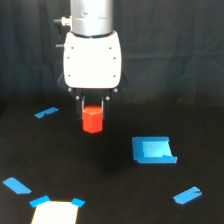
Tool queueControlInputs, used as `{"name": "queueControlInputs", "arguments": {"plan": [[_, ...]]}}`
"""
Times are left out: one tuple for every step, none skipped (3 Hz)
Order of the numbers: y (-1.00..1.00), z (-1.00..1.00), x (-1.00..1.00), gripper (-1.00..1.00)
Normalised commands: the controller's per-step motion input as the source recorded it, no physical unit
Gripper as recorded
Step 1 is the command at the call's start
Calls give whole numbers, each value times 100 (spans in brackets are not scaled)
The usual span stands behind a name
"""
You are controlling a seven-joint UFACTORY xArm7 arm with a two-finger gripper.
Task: Pick up the red object from the table
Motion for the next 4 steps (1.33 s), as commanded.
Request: {"name": "queueControlInputs", "arguments": {"plan": [[-60, 67, -29, -100], [-21, 0, 1, -100], [-3, 33, -32, -88], [-24, -2, 12, -100]]}}
